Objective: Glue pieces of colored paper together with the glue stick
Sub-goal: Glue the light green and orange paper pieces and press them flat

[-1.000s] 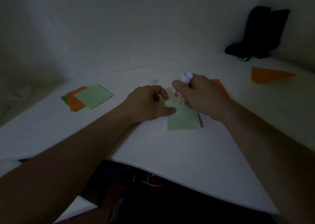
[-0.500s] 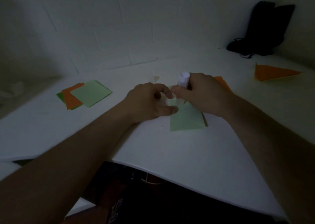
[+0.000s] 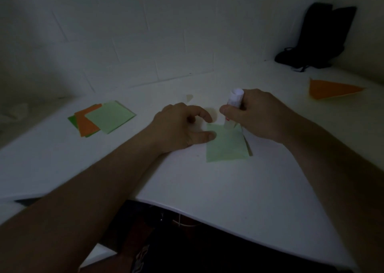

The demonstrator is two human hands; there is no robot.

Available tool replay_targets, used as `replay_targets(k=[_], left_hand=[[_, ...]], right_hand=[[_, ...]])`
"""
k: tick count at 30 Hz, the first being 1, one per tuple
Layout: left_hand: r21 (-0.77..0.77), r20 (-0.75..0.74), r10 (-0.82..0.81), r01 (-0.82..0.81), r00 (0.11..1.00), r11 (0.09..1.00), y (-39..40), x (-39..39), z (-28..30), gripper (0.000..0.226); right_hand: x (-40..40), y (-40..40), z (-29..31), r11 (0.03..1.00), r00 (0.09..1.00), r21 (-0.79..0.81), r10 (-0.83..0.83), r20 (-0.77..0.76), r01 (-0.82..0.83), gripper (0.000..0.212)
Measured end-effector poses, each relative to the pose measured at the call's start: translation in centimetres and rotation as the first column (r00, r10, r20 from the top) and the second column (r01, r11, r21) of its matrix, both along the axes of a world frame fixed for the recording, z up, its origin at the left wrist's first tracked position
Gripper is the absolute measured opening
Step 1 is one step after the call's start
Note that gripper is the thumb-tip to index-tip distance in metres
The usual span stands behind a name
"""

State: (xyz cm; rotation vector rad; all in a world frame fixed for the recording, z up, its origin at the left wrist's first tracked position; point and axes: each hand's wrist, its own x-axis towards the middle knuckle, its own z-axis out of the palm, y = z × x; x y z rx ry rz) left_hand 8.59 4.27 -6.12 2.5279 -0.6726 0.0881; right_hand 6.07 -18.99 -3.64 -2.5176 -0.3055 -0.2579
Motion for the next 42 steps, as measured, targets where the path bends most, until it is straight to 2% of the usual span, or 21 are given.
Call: replay_targets(k=[9,12,16,17,19,21,23,25,29,30,32,33,35,39,42], left_hand=[[0.03,0.005,0.0,0.0,1.0,1.0,-0.1,-0.1,0.2,0.057],[0.026,0.009,0.004,-0.005,1.0,1.0,0.0,-0.1,0.2,0.059],[0.029,0.011,-0.002,0.001,1.0,1.0,0.0,-0.1,0.2,0.059],[0.026,0.006,0.003,-0.003,1.0,1.0,0.0,-0.1,0.3,0.058],[0.025,0.008,0.008,-0.009,1.0,1.0,-0.1,-0.1,0.3,0.059],[0.033,0.028,0.007,-0.008,1.0,0.999,-0.2,-0.1,0.3,0.062],[0.042,0.034,0.006,-0.007,0.999,0.999,-0.2,-0.1,0.2,0.059],[0.038,0.034,0.015,-0.016,0.999,0.999,-0.3,-0.1,0.1,0.056],[0.014,0.059,0.034,-0.035,0.998,0.999,-0.3,0.0,-0.1,0.063],[0.006,0.045,0.035,-0.036,0.998,0.999,-0.3,-0.1,-0.1,0.055],[-0.003,0.031,0.044,-0.044,0.999,0.999,-0.3,-0.3,0.0,0.026],[-0.008,0.021,0.041,-0.041,0.999,0.999,-0.4,-0.3,0.0,0.02],[-0.028,0.008,0.031,-0.031,0.999,0.999,-0.5,-0.5,0.2,0.031],[-0.022,0.007,0.025,-0.025,1.0,0.999,-0.8,-0.6,0.5,0.039],[-0.002,0.013,0.007,-0.007,1.0,1.0,-0.7,-0.4,0.4,0.029]], right_hand=[[-0.1,-1.3,0.1,1.0,1.0,-0.004,-0.008,-0.007,0.008,0.028],[0.0,-2.0,0.1,0.998,0.999,-0.052,0.03,0.024,-0.029,0.032],[-0.1,-2.6,0.6,0.995,0.995,-0.098,-0.013,0.099,0.022,0.034],[-0.1,-2.6,0.8,0.996,0.99,-0.072,-0.035,0.14,0.045,0.034],[-0.3,-1.7,1.5,0.995,0.974,0.084,-0.073,0.215,0.056,0.032],[-0.5,0.1,1.7,0.975,0.976,0.215,-0.104,0.189,0.062,0.03],[-0.6,1.9,1.2,0.987,0.987,0.148,-0.081,0.141,0.06,0.035],[-0.6,2.8,0.6,0.998,0.993,0.051,-0.027,0.117,0.021,0.03],[-0.3,3.0,-0.3,0.995,0.998,0.086,0.041,0.046,-0.045,0.026],[-0.2,3.2,-0.5,0.995,0.998,0.082,0.048,0.044,-0.051,0.025],[-0.1,3.6,-0.6,0.997,0.997,0.058,0.05,0.063,-0.054,0.029],[0.0,3.7,-0.7,0.997,0.996,0.047,0.056,0.074,-0.059,0.032],[0.1,4.0,-0.7,0.996,0.994,0.056,0.07,0.08,-0.075,0.033],[0.1,4.2,-0.9,0.992,0.995,0.093,0.081,0.053,-0.086,0.031],[-0.2,4.6,-0.9,0.986,0.994,0.128,0.099,0.04,-0.103,0.022]])
